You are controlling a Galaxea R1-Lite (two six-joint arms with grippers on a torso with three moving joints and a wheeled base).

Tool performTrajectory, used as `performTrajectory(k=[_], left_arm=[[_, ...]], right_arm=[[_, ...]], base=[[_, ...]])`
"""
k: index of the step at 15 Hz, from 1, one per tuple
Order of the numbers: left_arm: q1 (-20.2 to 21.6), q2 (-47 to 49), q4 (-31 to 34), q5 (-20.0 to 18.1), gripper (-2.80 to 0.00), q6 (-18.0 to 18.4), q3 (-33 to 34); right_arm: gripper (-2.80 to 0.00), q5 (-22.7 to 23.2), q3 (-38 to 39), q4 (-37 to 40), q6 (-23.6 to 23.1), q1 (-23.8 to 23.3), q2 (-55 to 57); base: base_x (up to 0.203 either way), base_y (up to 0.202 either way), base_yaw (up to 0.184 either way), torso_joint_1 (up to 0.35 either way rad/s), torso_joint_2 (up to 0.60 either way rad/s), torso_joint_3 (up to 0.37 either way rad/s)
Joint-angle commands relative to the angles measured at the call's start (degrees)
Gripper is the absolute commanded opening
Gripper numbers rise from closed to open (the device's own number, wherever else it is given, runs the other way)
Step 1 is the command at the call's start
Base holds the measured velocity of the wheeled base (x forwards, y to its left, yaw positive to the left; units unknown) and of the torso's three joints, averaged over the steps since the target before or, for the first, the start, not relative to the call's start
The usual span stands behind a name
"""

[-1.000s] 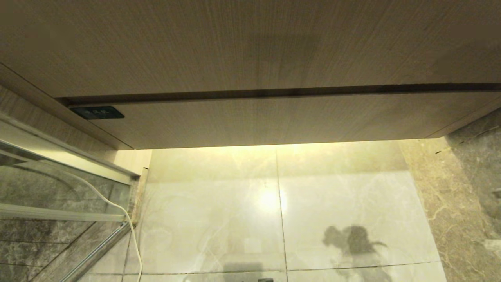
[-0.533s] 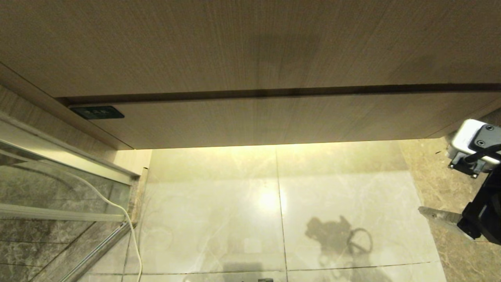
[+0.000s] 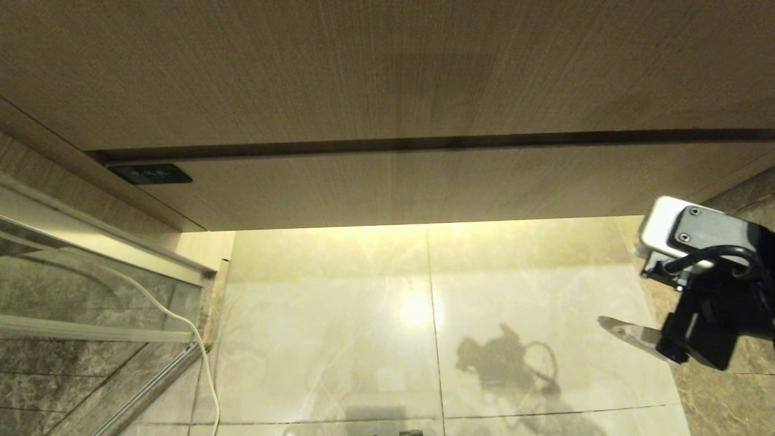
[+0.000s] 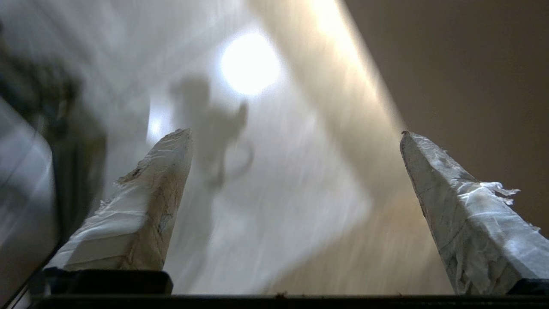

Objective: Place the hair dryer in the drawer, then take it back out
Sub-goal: Pull open the drawer

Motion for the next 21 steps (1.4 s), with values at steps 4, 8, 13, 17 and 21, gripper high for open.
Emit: performTrajectory(k=[4,8,13,17,21], left_arm=[[0.01,0.00,0.02,0.00,-2.80,0.00,0.00],[0.01,0.00,0.02,0.00,-2.80,0.00,0.01],[0.01,0.00,0.02,0.00,-2.80,0.00,0.09],[0.01,0.00,0.02,0.00,-2.80,0.00,0.09],[0.01,0.00,0.02,0.00,-2.80,0.00,0.09]], right_arm=[[0.00,23.35,5.29,-39.43,-20.13,-2.63,10.53],[0.00,23.36,5.28,-39.44,-20.14,-2.63,10.54],[0.00,26.14,3.67,-59.49,-21.73,-9.15,23.31],[0.00,26.25,3.62,-59.64,-21.80,-9.22,23.36],[0.00,26.25,3.62,-59.64,-21.80,-9.22,23.36]], base=[[0.000,0.000,0.000,0.000,0.00,0.000],[0.000,0.000,0.000,0.000,0.00,0.000],[0.000,0.000,0.000,0.000,0.00,0.000],[0.000,0.000,0.000,0.000,0.00,0.000],[0.000,0.000,0.000,0.000,0.00,0.000]])
